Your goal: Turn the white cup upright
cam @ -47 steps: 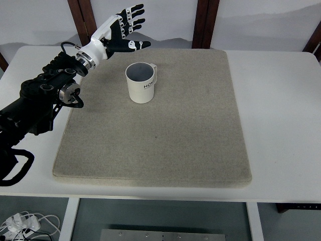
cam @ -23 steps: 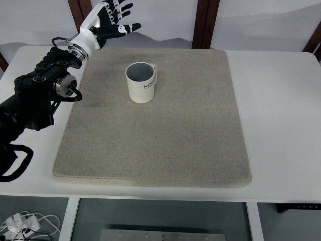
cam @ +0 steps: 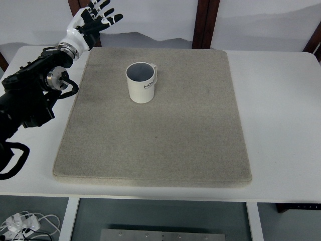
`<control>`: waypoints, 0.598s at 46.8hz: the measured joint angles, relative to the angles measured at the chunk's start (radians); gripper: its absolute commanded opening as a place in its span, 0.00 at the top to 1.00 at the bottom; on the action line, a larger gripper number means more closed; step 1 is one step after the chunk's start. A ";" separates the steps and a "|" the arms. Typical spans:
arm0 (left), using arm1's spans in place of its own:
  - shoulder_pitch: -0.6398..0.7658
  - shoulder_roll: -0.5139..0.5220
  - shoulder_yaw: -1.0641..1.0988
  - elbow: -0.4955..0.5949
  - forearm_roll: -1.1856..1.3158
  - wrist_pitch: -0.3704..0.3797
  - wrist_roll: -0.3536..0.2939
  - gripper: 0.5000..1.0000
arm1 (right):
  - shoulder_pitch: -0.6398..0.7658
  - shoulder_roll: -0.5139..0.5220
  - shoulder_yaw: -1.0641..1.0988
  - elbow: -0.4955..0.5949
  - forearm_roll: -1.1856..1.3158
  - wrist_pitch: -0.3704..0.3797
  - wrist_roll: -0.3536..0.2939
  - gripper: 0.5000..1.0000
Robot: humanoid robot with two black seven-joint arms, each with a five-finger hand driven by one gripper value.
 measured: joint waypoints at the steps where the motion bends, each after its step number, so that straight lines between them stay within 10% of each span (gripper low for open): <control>1: 0.001 0.000 0.000 0.005 -0.016 0.000 0.020 0.01 | 0.000 0.000 0.000 0.000 0.000 0.000 0.000 0.10; 28: 0.009 -0.003 -0.168 0.058 -0.187 0.002 0.174 0.01 | 0.000 0.000 0.000 0.000 0.000 0.000 0.000 0.10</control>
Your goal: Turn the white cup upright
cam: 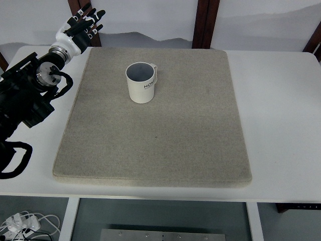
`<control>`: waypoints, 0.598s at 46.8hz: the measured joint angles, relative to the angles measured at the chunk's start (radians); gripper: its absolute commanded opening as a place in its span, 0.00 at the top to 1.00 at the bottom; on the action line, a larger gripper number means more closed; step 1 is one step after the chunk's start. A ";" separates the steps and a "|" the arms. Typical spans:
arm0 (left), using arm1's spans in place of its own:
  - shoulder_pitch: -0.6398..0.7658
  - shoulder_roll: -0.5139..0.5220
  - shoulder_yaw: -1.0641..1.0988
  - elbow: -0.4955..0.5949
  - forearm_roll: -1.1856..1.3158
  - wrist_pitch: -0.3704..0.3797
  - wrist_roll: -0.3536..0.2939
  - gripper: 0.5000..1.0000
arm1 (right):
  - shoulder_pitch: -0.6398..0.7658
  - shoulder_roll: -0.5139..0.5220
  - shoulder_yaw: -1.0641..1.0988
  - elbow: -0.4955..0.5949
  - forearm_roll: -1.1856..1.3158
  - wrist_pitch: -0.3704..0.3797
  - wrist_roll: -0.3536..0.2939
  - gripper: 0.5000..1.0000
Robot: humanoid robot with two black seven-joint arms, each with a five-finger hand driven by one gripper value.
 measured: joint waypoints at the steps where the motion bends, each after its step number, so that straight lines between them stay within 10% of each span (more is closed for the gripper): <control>1: 0.000 0.000 -0.008 0.001 -0.001 0.001 0.005 0.01 | 0.000 0.000 0.000 0.000 0.000 0.000 0.000 0.10; 28: 0.016 0.003 -0.079 0.000 -0.006 -0.016 0.009 0.00 | 0.000 0.000 0.000 0.000 0.000 0.000 0.000 0.10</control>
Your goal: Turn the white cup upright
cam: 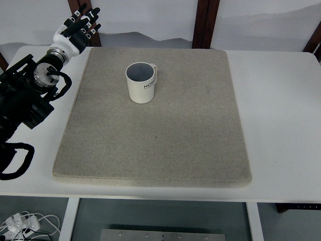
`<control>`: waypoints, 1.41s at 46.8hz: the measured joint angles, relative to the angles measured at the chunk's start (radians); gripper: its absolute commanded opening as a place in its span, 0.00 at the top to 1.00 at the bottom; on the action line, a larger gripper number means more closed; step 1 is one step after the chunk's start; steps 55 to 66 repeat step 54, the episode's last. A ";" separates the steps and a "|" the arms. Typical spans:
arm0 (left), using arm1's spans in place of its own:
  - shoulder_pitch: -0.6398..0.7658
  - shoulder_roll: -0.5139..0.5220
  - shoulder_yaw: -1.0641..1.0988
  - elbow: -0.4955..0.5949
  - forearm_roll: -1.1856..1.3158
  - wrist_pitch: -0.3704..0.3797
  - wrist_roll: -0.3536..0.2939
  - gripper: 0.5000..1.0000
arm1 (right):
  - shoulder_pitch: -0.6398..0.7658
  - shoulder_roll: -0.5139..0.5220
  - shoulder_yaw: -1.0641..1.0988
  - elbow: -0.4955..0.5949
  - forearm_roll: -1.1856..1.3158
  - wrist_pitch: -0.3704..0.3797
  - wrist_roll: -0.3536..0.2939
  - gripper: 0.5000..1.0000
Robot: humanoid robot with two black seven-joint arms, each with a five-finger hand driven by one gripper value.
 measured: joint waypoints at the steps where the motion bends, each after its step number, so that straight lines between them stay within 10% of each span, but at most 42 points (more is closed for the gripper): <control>1: 0.000 0.000 -0.003 0.000 0.000 0.000 0.000 0.00 | 0.000 0.000 0.000 0.000 0.000 0.000 0.000 0.10; 66: 0.001 0.020 -0.026 0.007 -0.004 -0.001 0.000 0.00 | -0.002 0.000 0.005 0.001 0.003 0.008 0.000 0.10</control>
